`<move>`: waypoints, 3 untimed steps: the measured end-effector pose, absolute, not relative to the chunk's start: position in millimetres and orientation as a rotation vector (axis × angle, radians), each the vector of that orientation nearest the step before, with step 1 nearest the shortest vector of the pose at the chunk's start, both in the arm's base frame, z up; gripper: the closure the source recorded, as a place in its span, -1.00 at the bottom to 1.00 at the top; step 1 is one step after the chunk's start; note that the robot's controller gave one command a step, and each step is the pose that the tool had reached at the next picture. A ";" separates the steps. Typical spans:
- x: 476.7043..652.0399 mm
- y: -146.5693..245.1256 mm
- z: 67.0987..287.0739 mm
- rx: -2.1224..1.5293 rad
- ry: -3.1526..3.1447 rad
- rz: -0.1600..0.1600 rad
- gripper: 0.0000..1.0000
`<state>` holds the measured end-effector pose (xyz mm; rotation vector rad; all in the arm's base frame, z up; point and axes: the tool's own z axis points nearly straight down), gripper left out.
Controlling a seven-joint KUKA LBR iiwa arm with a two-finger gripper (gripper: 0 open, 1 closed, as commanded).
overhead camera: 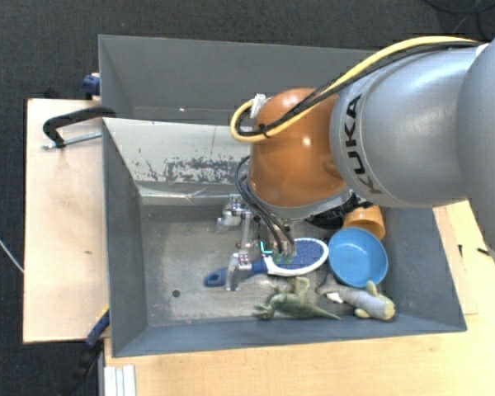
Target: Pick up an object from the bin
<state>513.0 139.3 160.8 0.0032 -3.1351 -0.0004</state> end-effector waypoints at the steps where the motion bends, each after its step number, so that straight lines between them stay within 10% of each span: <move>1: 517.4 41.7 70.0 -0.078 -3.146 -0.006 -1.00; 3: 497.1 -65.4 100.8 -0.033 -3.147 0.003 -1.00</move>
Offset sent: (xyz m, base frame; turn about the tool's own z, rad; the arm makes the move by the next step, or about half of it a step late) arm 0.0022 -0.0960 -0.0908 0.0466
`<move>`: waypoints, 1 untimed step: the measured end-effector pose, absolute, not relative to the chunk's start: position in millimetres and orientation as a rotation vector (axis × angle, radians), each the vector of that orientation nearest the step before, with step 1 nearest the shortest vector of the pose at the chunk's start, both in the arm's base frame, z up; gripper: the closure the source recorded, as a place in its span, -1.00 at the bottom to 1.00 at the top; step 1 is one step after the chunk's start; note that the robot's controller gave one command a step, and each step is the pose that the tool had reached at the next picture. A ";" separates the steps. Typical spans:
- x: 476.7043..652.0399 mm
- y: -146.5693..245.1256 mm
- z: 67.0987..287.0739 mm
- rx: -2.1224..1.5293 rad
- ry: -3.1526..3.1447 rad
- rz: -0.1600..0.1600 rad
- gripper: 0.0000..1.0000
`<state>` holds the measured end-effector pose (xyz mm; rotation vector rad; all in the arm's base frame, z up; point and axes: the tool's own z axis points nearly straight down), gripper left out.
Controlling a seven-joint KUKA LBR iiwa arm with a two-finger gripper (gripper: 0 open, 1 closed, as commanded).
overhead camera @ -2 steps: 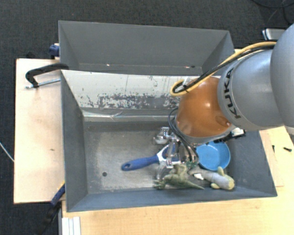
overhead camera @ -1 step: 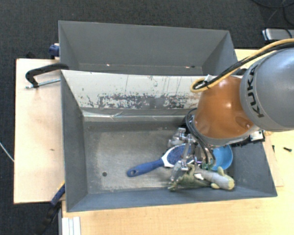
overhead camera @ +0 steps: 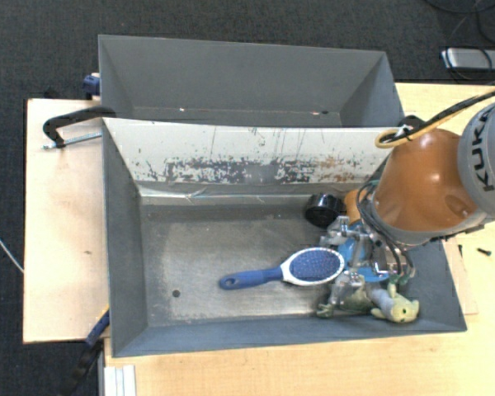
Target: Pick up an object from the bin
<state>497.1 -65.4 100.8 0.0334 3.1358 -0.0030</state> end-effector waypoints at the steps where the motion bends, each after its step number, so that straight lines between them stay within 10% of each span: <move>1: 501.3 -48.3 72.5 0.354 3.116 0.001 -1.00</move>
Offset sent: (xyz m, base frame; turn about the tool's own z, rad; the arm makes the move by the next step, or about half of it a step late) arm 0.0018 0.0166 -0.0308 0.2053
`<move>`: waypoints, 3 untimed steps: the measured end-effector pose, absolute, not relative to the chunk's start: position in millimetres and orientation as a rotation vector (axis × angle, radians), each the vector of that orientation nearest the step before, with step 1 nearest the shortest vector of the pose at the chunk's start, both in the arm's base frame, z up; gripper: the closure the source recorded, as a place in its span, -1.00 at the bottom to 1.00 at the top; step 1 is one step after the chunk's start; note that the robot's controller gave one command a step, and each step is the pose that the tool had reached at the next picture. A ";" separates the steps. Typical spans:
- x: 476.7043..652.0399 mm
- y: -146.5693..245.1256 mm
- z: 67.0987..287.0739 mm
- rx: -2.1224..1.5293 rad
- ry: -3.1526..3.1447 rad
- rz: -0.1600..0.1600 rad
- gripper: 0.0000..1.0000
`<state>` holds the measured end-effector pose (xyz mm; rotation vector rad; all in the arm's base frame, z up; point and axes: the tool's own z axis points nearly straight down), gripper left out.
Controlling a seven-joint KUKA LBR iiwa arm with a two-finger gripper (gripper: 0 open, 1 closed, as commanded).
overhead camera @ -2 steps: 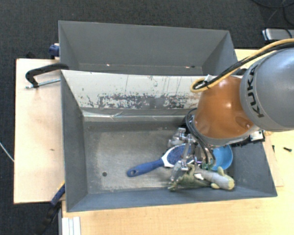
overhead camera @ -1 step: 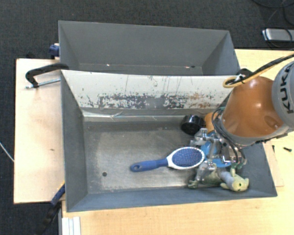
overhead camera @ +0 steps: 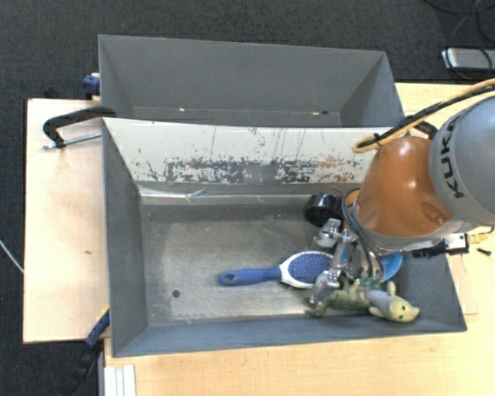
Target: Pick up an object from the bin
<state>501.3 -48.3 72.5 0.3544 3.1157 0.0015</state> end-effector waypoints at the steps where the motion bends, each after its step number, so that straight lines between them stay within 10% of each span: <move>1: 502.6 -48.2 73.8 0.356 3.117 0.001 -1.00; 2: 503.3 -48.1 74.1 0.356 3.115 0.002 1.00; 3: 505.5 -47.8 140.1 0.356 3.112 0.002 1.00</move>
Offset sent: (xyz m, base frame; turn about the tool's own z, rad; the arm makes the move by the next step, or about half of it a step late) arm 0.0000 0.0000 0.0000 0.0000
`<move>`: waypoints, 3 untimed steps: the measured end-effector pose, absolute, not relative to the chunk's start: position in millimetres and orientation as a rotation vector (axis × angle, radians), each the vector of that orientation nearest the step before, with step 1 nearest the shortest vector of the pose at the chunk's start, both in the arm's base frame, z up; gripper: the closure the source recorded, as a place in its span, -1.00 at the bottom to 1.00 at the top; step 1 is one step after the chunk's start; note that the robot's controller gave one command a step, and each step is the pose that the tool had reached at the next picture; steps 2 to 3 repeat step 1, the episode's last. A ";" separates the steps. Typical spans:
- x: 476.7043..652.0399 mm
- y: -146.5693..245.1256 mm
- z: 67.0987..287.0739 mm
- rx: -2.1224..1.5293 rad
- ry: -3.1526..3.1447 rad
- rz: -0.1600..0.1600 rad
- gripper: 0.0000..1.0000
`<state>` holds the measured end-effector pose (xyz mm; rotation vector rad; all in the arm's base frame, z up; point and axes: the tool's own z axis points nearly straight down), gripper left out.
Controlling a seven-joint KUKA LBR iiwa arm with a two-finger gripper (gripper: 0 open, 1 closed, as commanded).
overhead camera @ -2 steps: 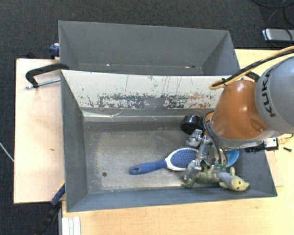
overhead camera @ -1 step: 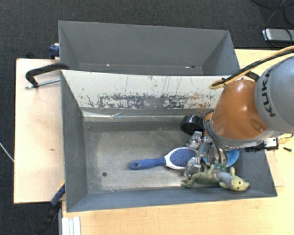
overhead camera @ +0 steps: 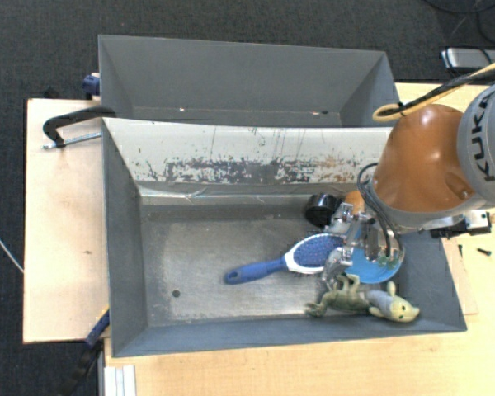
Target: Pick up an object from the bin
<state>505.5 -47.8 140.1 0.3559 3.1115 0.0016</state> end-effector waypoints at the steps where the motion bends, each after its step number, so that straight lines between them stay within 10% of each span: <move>1: 507.4 -47.5 186.8 0.356 3.112 0.001 1.00; 3: 507.4 -47.5 186.8 0.356 3.112 0.001 1.00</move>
Offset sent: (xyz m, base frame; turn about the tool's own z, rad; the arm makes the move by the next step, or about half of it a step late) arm -0.0001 0.0000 0.0435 0.0000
